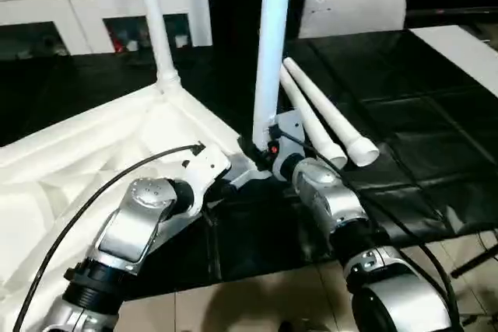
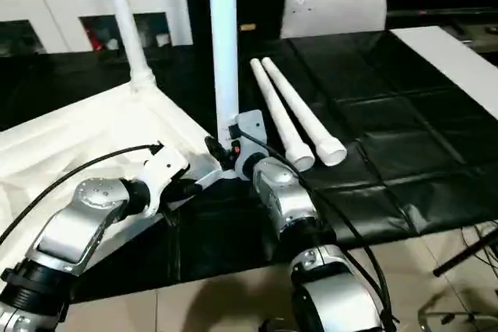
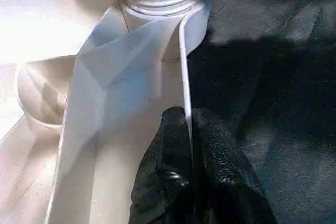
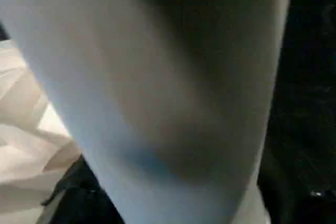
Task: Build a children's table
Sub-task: Rotate leg to tighten
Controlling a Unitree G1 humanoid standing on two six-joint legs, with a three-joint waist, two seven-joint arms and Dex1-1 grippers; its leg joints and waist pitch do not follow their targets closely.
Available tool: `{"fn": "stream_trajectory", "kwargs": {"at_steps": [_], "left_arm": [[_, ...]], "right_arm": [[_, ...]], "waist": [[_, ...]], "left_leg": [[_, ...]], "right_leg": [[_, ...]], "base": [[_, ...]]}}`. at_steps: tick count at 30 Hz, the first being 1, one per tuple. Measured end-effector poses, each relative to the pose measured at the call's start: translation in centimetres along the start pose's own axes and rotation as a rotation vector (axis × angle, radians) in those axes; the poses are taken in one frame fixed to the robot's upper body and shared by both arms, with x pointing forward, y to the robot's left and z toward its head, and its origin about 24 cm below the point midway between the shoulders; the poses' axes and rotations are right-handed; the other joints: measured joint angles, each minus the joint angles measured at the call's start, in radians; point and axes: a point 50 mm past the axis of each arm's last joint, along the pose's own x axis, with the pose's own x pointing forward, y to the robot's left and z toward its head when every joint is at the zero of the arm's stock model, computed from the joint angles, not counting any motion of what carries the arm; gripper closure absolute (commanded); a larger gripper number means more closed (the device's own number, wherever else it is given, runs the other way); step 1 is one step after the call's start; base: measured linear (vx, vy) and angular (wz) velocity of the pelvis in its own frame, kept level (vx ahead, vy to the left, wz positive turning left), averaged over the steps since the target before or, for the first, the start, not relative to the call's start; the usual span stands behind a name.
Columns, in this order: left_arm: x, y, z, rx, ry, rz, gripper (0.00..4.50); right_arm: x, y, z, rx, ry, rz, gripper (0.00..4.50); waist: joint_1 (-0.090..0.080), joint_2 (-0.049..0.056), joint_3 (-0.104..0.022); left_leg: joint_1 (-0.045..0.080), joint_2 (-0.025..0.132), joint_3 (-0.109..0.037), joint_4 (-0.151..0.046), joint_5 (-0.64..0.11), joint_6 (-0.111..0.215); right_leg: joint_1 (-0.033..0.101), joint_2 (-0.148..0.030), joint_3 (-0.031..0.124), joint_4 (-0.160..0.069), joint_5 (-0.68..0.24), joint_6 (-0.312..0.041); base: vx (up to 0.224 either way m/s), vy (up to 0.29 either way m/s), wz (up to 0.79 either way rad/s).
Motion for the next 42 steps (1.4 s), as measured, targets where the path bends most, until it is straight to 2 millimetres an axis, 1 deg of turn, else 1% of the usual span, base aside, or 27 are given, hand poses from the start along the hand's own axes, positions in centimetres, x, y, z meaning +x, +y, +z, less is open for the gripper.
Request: {"fn": "stream_trajectory", "kwargs": {"at_steps": [1,2,5,6,7,9,11,12,13,17,20,22,24,26,31,35,36,39,40,41,42], "left_arm": [[0.0,0.0,0.0,0.005,-0.001,-0.008,4.5],[0.0,0.1,0.0,0.008,-0.005,-0.016,4.5],[0.0,0.2,0.0,0.018,-0.012,-0.03,4.5],[0.0,0.2,0.0,0.029,-0.014,-0.038,4.5],[0.0,0.3,0.0,0.033,-0.013,-0.044,4.5],[0.0,0.5,0.0,0.053,-0.011,-0.065,4.5],[-0.1,0.8,-0.1,0.063,-0.008,-0.071,4.5],[-0.1,0.9,-0.2,0.073,-0.009,-0.081,4.5],[-0.1,1.0,-0.1,0.086,-0.013,-0.095,4.5],[-0.4,1.3,-0.4,0.118,-0.02,-0.132,4.5],[-0.6,1.5,-0.5,0.175,-0.02,-0.205,4.5],[-0.8,1.7,-0.6,0.211,-0.02,-0.249,4.5],[-0.9,1.7,-0.6,0.259,-0.019,-0.31,4.5],[-1.1,1.7,-0.7,0.298,-0.014,-0.358,4.5],[-1.2,1.7,-0.6,0.382,0.006,-0.469,4.5],[-1.5,1.8,-0.6,0.426,0.028,-0.538,4.5],[-1.5,1.8,-0.7,0.438,0.033,-0.557,4.5],[-1.4,1.7,-0.6,0.469,0.035,-0.59,4.5],[-1.4,1.7,-0.6,0.476,0.035,-0.596,4.5],[-1.4,1.7,-0.5,0.483,0.037,-0.604,4.5],[-1.3,1.8,-0.4,0.491,0.04,-0.614,4.5]], "right_arm": [[-0.3,-0.1,-0.3,-0.007,0.005,0.008,0.79],[-0.5,-0.2,-0.3,-0.017,0.002,0.017,0.79],[-0.9,-0.4,-0.4,-0.026,-0.008,0.04,0.55],[-1.3,-0.6,-0.5,-0.027,-0.016,0.046,0.47],[-1.6,-0.7,-0.5,-0.03,-0.02,0.056,0.37],[-2.9,-1.3,-1.0,-0.049,-0.029,0.088,0.19],[-3.5,-1.5,-1.2,-0.065,-0.022,0.108,0.05],[-4.2,-1.8,-1.7,-0.078,-0.009,0.12,0.05],[-4.8,-2.2,-2.2,-0.079,0.013,0.125,0.05],[-6.2,-3.0,-3.1,-0.088,0.057,0.153,0.05],[-7.8,-3.7,-2.2,-0.142,0.033,0.223,0.05],[-8.5,-4.0,-1.2,-0.187,0.017,0.267,0.05],[-9.4,-4.0,-0.4,-0.237,0.011,0.342,0.05],[-10.0,-3.9,0.0,-0.277,0.029,0.406,0.05],[-10.4,-3.3,-0.5,-0.312,0.105,0.551,0.05],[-10.5,-3.2,0.1,-0.351,0.135,0.632,0.05],[-10.5,-3.0,0.2,-0.359,0.145,0.662,0.31],[-10.1,-2.8,0.5,-0.376,0.162,0.707,0.42],[-10.0,-2.7,0.5,-0.382,0.169,0.717,0.52],[-10.0,-2.7,0.6,-0.385,0.175,0.729,0.76],[-9.9,-2.6,0.6,-0.388,0.184,0.745,0.76]], "waist": [[0.005,0.001,0.0],[0.008,0.001,0.0],[0.021,0.001,0.001],[0.028,0.002,0.001],[0.029,0.002,0.001],[0.04,0.003,0.002],[0.043,0.004,0.002],[0.05,0.005,0.002],[0.053,0.005,0.003],[0.055,0.009,0.005],[0.065,0.015,0.008],[0.071,0.016,0.008],[0.081,0.016,0.008],[0.087,0.015,0.008],[0.089,0.016,0.008],[0.09,0.016,0.008],[0.091,0.016,0.008],[0.094,0.016,0.008],[0.096,0.016,0.008],[0.099,0.016,0.008],[0.103,0.015,0.008]], "left_leg": [[0.0,0.001,0.0,-0.002,0.0,0.0],[0.001,0.001,0.001,-0.004,0.0,0.0],[0.001,0.004,0.002,-0.005,0.0,0.0],[0.001,0.005,0.002,-0.005,0.0,-0.001],[0.001,0.005,0.003,-0.005,-0.001,-0.001],[0.002,0.006,0.004,-0.005,-0.001,-0.002],[0.002,0.006,0.005,-0.005,-0.001,-0.002],[0.003,0.006,0.006,-0.004,-0.001,-0.002],[0.003,0.007,0.006,-0.004,-0.001,-0.002],[0.003,0.007,0.007,-0.004,-0.001,-0.002],[0.003,0.007,0.008,-0.003,-0.001,-0.002],[0.003,0.008,0.008,-0.003,-0.001,-0.002],[0.003,0.009,0.009,-0.002,-0.001,-0.001],[0.003,0.01,0.01,0.0,-0.001,-0.001],[0.003,0.012,0.012,0.005,-0.001,-0.001],[0.003,0.013,0.013,0.007,-0.001,-0.001],[0.003,0.013,0.013,0.007,-0.001,-0.001],[0.003,0.014,0.014,0.008,-0.001,-0.001],[0.003,0.014,0.014,0.009,-0.001,-0.001],[0.004,0.014,0.014,0.009,-0.001,-0.001],[0.004,0.014,0.014,0.009,-0.001,-0.001]], "right_leg": [[0.0,0.0,0.0,0.0,0.0,0.0],[0.0,0.0,0.0,0.0,-0.001,0.001],[0.0,0.002,-0.001,0.0,-0.002,0.003],[0.0,0.004,-0.001,0.0,-0.002,0.003],[0.0,0.004,-0.001,0.0,-0.002,0.003],[0.0,0.004,-0.001,-0.001,-0.002,0.003],[0.0,0.004,0.0,0.0,-0.002,0.003],[0.0,0.004,0.0,0.0,-0.002,0.003],[0.0,0.004,0.001,0.0,-0.002,0.003],[0.0,0.004,0.001,0.0,-0.001,0.003],[0.0,0.004,0.001,0.0,-0.001,0.003],[0.0,0.004,0.0,0.0,-0.001,0.003],[0.0,0.004,0.0,0.0,-0.001,0.003],[0.0,0.004,0.0,0.0,-0.001,0.003],[0.001,0.003,0.0,0.002,0.0,0.002],[0.002,0.003,0.0,0.003,0.001,0.002],[0.003,0.003,0.0,0.003,0.001,0.002],[0.003,0.003,0.0,0.005,0.001,0.002],[0.003,0.003,0.0,0.005,0.001,0.002],[0.003,0.003,0.0,0.006,0.001,0.002],[0.003,0.003,0.0,0.006,0.001,0.002]], "base": [[0.0,0.0,0.0],[0.0,0.0,0.0],[0.0,0.0,0.0],[0.0,0.0,0.0],[0.0,0.0,0.0],[0.0,0.0,0.0],[0.0,0.0,0.0],[0.0,0.0,0.0],[0.0,0.0,0.0],[0.0,0.0,0.0],[0.0,0.0,0.0],[0.0,0.0,0.0],[0.0,0.0,0.0],[0.0,0.0,0.0],[0.0,0.0,0.0],[0.0,0.0,0.0],[0.0,0.0,0.0],[0.0,0.0,0.0],[0.0,0.0,0.0],[0.0,0.0,0.0],[0.0,0.0,0.0]]}}
